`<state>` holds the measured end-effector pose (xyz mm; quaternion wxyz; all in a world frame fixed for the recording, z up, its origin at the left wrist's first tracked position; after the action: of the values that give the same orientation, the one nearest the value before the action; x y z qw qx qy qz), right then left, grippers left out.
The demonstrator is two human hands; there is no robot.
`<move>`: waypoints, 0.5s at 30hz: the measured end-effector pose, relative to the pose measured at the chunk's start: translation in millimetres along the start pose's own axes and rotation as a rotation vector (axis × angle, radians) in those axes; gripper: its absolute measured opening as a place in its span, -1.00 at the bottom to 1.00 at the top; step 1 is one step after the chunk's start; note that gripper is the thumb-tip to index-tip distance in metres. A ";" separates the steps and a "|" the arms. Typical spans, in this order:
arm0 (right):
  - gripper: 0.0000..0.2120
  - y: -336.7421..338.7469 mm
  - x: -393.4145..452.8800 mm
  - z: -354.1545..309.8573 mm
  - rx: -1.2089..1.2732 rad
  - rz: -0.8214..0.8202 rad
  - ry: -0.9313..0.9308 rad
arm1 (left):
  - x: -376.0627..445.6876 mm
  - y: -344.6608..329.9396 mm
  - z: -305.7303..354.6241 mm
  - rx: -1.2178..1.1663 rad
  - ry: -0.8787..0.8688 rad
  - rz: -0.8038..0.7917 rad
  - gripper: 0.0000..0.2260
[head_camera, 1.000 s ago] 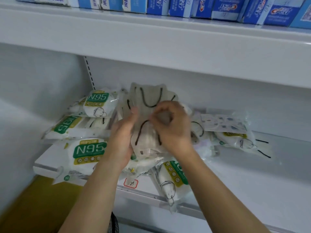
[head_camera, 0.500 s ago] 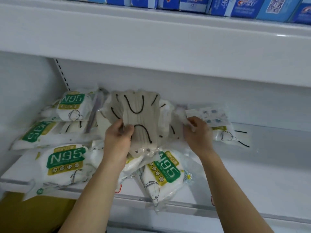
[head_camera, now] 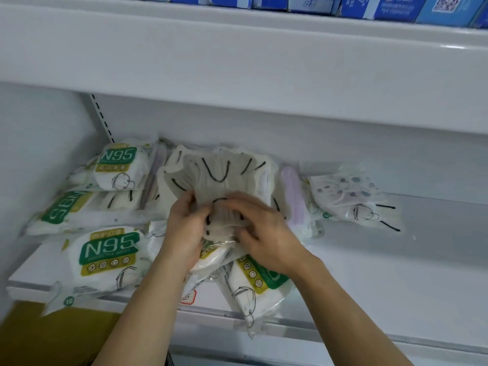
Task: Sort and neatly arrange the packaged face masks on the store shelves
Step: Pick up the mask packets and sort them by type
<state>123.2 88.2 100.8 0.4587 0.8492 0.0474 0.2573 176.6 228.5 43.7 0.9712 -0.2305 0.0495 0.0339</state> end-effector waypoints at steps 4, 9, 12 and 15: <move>-0.65 49.6 -30.4 92.7 -0.150 0.258 -0.651 | -3.8 1.8 0.3 0.081 -0.030 -0.008 -0.64; -0.47 44.0 -29.7 126.4 -0.051 0.087 -0.793 | -2.7 0.7 -0.5 0.117 -0.046 -0.014 -0.63; -0.58 57.6 -34.6 137.3 0.015 0.189 -0.822 | -4.1 -1.5 0.9 0.086 -0.035 -0.039 -0.64; -0.73 76.4 -51.2 153.8 0.019 0.307 -0.883 | -4.9 -0.4 0.6 0.068 -0.024 -0.041 -0.62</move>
<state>141.1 -88.0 73.3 0.3839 0.8787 -0.2764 -0.0641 171.8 228.2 44.9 0.9795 -0.1980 0.0342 0.0148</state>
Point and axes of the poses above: each hand's wrist, its own x-axis towards the middle knuckle, its own y-axis out of the back of the hand, z = x × y, the point moved 10 cm from there along x, towards the middle knuckle, and after that the axes turned 11 degrees about -x, right-handed, at the moved point
